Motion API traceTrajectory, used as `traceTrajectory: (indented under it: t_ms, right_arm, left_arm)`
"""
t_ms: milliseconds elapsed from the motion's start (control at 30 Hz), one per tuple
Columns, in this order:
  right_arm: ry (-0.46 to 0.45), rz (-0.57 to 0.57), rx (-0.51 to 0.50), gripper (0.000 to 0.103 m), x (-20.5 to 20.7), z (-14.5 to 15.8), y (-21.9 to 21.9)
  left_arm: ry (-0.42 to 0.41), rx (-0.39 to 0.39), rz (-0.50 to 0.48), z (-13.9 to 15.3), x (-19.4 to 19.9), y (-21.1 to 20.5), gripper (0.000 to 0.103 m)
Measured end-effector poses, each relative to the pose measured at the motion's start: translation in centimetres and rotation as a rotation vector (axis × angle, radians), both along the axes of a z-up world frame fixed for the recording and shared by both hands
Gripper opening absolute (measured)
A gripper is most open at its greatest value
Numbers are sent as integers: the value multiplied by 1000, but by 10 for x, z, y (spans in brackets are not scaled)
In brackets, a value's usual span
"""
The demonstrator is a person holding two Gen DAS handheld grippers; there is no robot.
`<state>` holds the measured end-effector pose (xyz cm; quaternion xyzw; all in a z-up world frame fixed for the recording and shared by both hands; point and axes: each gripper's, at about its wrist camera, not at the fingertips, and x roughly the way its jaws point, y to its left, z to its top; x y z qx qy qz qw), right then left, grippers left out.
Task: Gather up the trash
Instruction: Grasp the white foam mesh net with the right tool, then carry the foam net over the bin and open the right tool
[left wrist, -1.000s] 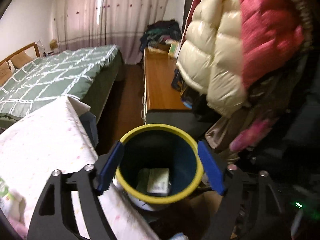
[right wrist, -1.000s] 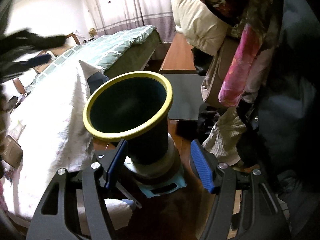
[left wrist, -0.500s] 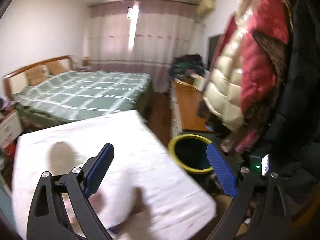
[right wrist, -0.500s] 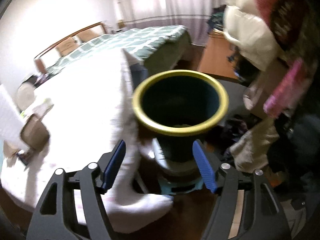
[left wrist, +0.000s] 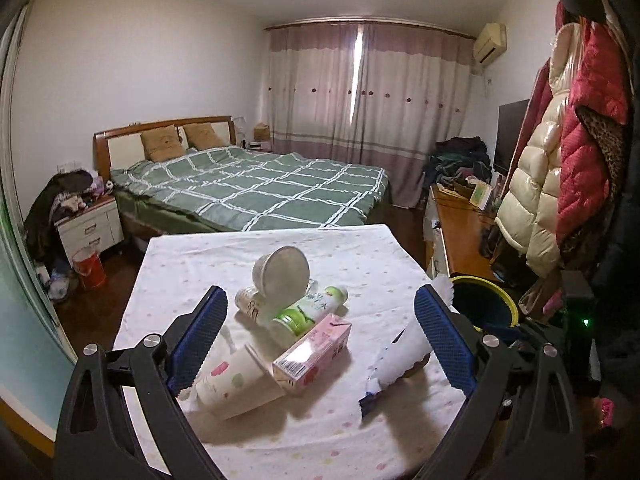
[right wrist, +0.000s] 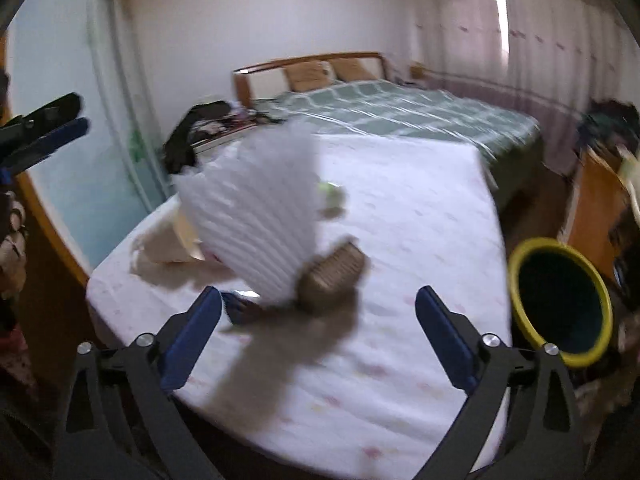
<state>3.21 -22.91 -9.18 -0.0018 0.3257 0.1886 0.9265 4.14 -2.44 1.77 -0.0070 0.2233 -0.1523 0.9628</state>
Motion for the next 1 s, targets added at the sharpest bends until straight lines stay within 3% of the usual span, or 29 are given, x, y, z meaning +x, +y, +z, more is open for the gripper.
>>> traceTrajectory:
  t_ms: [333,400,467,567,667,1000]
  right_arm:
    - [-7,51,-11,94,44,1,30]
    - [1,60,11,87,50,2,28]
    - [15,69,26,71,56,3,28]
    - [45,88,46,56,61,1,28]
    - [60,96,60,16,62,-1,31]
    - [16,105,127,11,51,17,30]
  left_arm:
    - [26,5,-26,-16,0,-7,93]
    - [35,1,-27,-19,3,-8,93]
    - [44,-3,-28,-22,6,-6,93]
    - [56,-5,-29,-27,10,-7,93]
    - [66,-5,-31,-31,12,-9,93]
    - [70,-2,-31,-37,15,-10,93]
